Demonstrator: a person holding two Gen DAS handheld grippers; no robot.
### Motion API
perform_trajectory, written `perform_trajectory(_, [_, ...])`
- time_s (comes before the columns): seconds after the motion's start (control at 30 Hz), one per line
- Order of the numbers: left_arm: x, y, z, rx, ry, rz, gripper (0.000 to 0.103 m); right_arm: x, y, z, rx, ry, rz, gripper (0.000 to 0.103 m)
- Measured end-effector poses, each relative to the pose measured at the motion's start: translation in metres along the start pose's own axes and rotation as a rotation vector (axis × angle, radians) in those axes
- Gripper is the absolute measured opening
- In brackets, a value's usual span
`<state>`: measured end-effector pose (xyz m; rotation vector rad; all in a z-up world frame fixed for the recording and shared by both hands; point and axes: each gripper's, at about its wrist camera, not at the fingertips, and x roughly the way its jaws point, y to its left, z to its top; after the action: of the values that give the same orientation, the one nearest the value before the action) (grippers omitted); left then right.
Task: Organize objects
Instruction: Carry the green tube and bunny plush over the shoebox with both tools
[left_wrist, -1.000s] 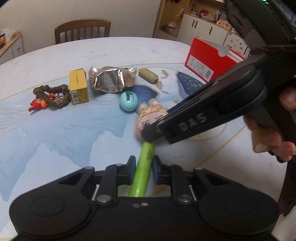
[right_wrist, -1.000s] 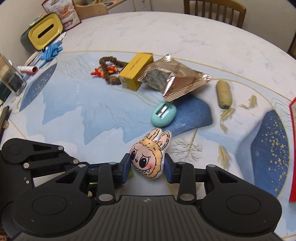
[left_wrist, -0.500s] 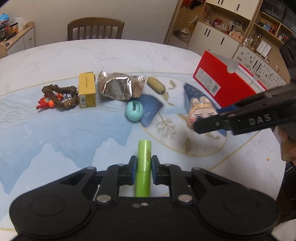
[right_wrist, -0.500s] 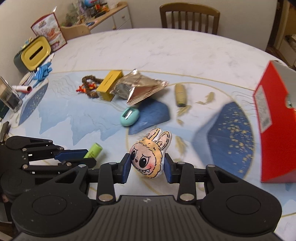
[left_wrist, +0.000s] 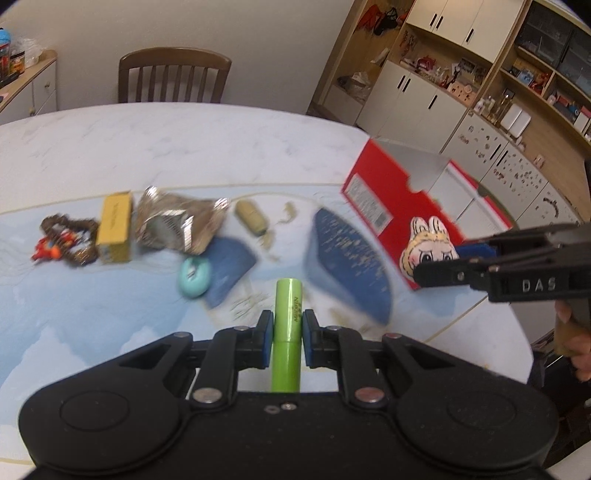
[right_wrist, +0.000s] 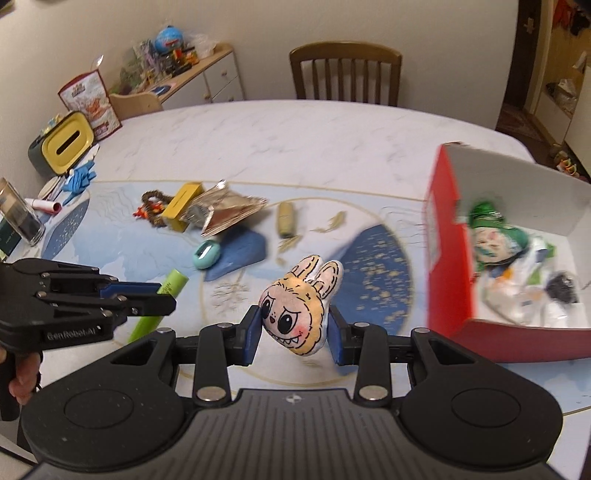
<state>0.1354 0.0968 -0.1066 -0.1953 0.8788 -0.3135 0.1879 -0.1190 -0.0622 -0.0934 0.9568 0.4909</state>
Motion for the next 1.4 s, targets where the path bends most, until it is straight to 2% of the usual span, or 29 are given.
perform_trajectory(0.43, [0.02, -0.077, 0.039, 0.08, -0.021, -0.006, 0.014, -0.042, -0.099, -0.004, 0.05, -0.055, -0.06, 0.036])
perform_trajectory(0.97, [0.071, -0.17, 0.093, 0.16, -0.018, -0.054, 0.014, -0.063, -0.214, -0.011, 0.123, -0.106, -0.126, 0.036])
perform_trajectory(1.17, [0.096, -0.192, 0.115, 0.187, -0.009, -0.061, 0.014, -0.063, -0.259, -0.007, 0.168, -0.106, -0.166, 0.036])
perform_trajectory(1.4, [0.134, -0.213, 0.136, 0.196, 0.023, -0.058, 0.014, -0.037, -0.286, 0.003, 0.157, -0.072, -0.184, 0.036])
